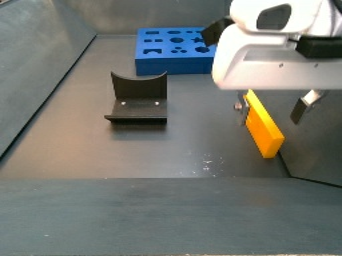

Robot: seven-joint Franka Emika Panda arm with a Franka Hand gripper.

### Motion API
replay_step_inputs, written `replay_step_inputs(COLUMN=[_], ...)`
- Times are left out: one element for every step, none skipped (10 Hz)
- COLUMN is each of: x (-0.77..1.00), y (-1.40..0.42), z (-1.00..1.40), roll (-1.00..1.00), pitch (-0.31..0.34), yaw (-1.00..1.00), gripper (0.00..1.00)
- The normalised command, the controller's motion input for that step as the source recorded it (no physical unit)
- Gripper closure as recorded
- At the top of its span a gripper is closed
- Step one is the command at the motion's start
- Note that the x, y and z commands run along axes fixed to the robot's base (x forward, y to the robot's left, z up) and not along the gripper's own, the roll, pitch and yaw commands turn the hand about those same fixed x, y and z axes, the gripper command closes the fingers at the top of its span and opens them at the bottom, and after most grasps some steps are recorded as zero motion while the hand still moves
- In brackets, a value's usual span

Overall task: Pick up the double-square object. Move up. Rotate the double-square object. Place the double-square object on the fixture. Regrasp the double-square object. Move to above the board. Insert the double-square object.
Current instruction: Pick up the double-square object.

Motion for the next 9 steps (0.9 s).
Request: replay_step_inputs(x=[0.19,0.00,0.00,0.00,0.00,0.07,0.12,0.17,0.18], y=[0.15,0.00,0.00,-0.03,-0.03,-0.02,-0.03,-0.01,-0.02], z=[-0.86,-0.83,-1.00,-1.00,-1.00,-1.00,-1.00,-1.00,-1.00], roll=[-0.04,-0.03,0.00,0.01,0.00,0.00,0.00,0.00,0.00], pitch=[-0.081,-0.129,-0.034,-0.044,-0.044,-0.050,-0.070,-0.076,-0.083], yaw=[0.20,0.00,0.00,0.00,0.00,0.01,0.00,0.00,0.00], gripper=[0.00,0.00,0.00,0.00,0.00,0.00,0.00,0.00,0.00])
